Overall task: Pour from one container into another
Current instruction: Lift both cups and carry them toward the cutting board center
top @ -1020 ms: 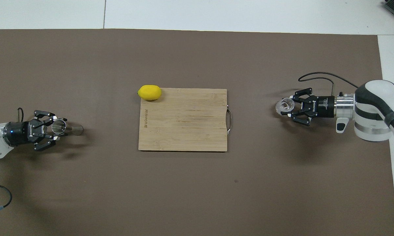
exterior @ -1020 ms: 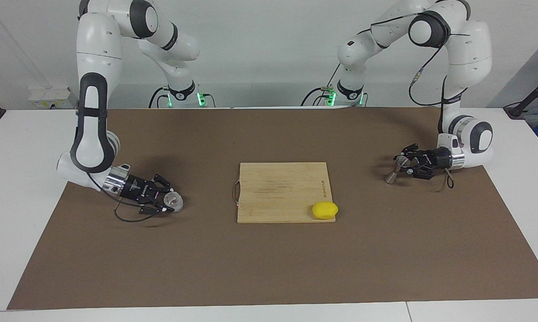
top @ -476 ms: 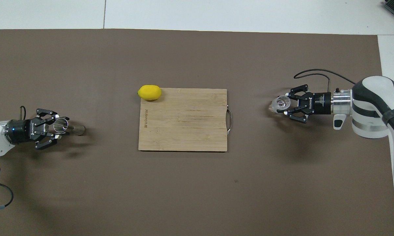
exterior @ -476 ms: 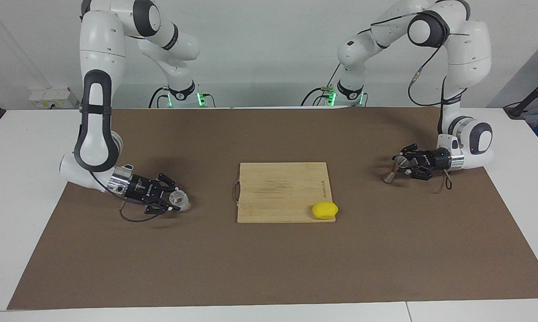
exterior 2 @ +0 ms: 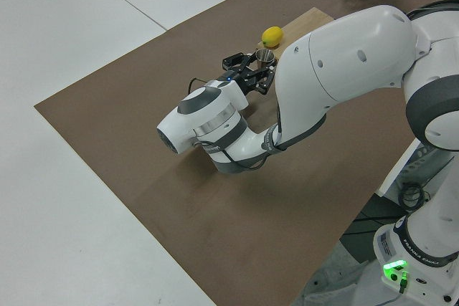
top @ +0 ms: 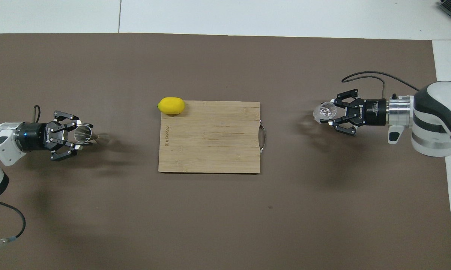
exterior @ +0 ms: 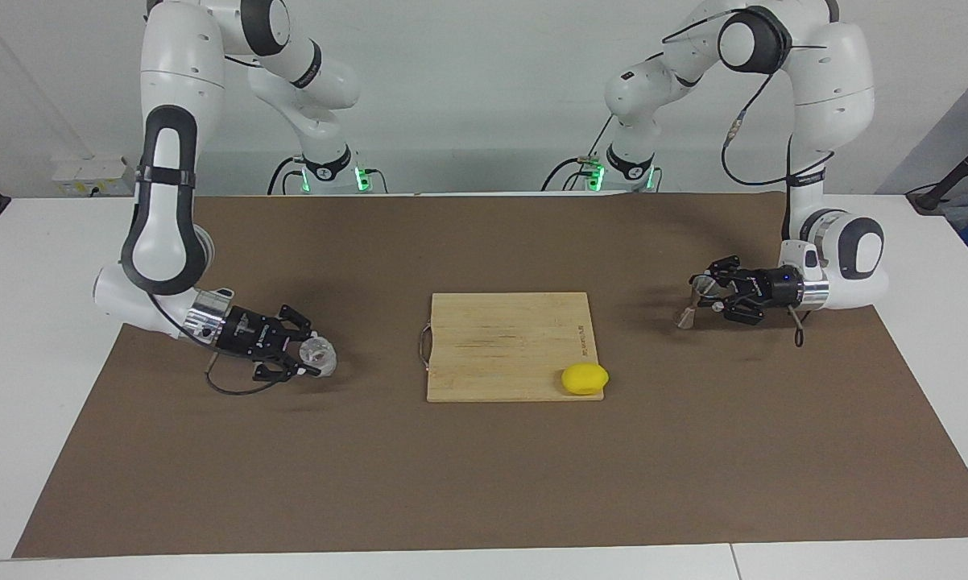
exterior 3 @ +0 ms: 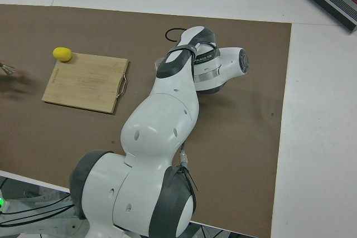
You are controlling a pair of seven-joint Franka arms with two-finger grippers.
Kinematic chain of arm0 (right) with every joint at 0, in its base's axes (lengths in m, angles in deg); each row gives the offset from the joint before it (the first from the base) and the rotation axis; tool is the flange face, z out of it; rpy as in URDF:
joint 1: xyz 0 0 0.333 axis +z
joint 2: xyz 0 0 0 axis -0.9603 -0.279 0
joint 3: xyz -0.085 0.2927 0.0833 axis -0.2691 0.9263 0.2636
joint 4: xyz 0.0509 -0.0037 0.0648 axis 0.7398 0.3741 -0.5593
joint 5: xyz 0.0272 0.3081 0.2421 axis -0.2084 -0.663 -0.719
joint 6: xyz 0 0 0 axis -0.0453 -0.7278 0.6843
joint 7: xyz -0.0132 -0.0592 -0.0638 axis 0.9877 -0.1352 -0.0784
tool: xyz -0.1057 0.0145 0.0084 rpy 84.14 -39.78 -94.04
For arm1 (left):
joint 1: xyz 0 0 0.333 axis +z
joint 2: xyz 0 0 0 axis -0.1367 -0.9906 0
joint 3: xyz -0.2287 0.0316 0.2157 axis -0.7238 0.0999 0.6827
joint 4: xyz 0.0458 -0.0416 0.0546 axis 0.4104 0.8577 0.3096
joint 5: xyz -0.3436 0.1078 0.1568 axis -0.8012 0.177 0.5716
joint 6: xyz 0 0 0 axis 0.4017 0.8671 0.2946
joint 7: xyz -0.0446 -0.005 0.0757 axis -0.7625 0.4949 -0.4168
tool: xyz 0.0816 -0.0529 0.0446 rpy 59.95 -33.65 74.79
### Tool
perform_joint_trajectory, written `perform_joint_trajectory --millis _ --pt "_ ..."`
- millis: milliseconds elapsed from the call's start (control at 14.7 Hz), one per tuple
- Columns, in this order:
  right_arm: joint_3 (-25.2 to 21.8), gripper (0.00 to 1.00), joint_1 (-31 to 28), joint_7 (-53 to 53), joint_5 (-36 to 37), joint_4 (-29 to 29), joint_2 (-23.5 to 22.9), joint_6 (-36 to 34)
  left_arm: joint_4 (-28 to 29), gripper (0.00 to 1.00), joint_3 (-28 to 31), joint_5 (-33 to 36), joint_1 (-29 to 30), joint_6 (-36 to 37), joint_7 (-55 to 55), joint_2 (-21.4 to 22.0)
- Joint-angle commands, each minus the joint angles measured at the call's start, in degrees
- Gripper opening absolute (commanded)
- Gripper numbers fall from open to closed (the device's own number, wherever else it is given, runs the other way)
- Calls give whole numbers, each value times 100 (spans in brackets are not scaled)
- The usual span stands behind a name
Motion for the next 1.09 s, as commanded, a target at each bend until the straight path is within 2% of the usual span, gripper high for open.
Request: perform_joint_trajectory --millis 0,408,544,1020 --pt "54 0 97 -157 27 34 357 -75 470 35 79 -484 -435 -197 70 389" --pt "54 0 396 -657 79 104 929 -215 1103 35 70 -1644 -1595 -996 62 767" --pt "54 0 545 -868 246 104 965 -277 1341 35 70 -2057 -1964 -1313 62 934" --pt "54 0 686 -975 343 104 1053 -690 1438 35 61 -3560 -3309 -2710 -78 996"
